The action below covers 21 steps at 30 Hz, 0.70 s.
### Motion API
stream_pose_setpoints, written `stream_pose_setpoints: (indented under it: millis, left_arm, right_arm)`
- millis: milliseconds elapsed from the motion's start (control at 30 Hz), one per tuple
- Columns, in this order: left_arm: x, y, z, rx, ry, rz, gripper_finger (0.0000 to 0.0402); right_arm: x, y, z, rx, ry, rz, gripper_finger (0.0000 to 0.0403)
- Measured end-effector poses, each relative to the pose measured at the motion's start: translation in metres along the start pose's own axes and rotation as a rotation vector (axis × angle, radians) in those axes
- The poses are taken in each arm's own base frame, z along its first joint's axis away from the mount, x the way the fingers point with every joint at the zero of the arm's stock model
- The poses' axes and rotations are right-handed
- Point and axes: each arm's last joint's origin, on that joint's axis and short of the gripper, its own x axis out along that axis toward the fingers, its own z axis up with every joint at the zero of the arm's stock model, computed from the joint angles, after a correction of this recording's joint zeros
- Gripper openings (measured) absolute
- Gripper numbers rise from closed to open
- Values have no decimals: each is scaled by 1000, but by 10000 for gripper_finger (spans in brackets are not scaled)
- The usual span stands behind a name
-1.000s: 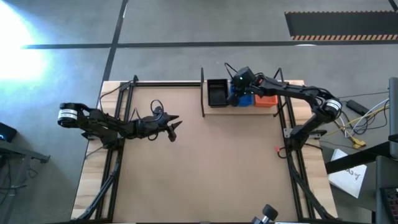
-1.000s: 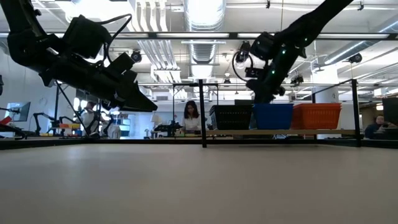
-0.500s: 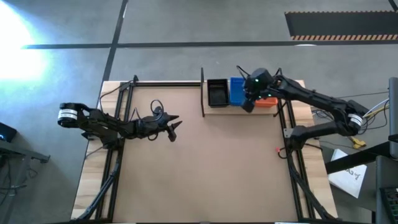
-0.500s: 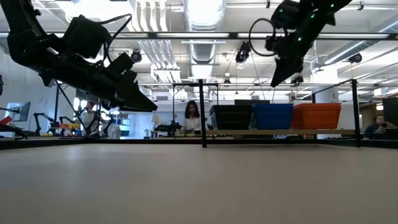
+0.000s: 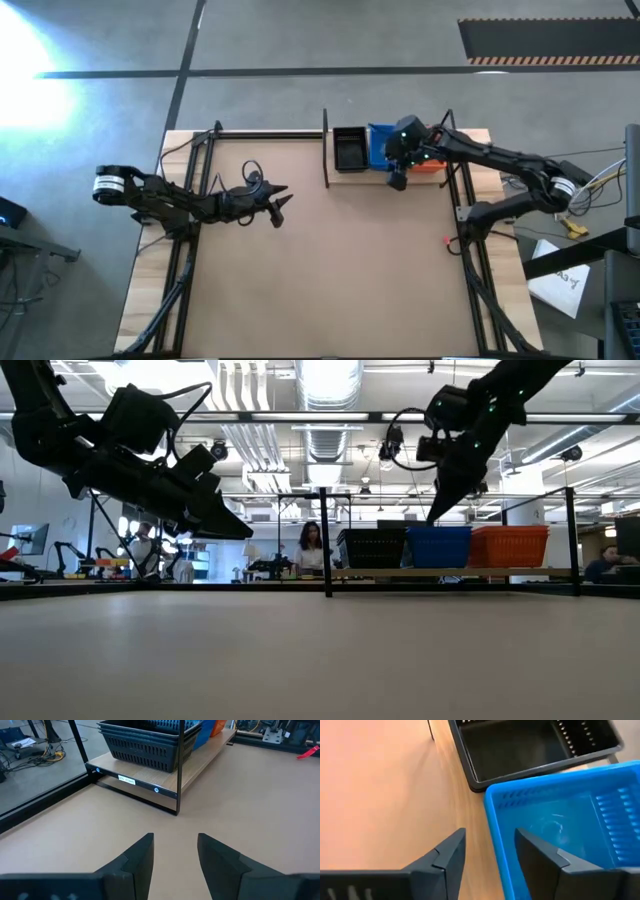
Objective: Stack baskets on shelf by color
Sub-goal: Adjust the bins on the shelf
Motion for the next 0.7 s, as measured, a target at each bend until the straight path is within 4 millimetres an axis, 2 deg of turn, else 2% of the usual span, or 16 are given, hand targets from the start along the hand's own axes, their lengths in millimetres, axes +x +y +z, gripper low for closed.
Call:
stream_pose_setpoints:
  millis: [133, 333, 567, 700]
  left_arm:
    - [0, 0, 0, -3, 0, 0, 136]
    - [0, 0, 0, -4, 0, 0, 136]
    - [0, 0, 0, -7, 1, 0, 136]
    - [0, 0, 0, -7, 0, 0, 136]
  right_arm:
    - [14, -3, 1, -16, 30, -3, 153]
    - [25, -7, -2, -57, 102, -69, 102]
    - [20, -5, -4, -115, 120, -57, 21]
    - [17, -4, -6, -114, 136, -45, 16]
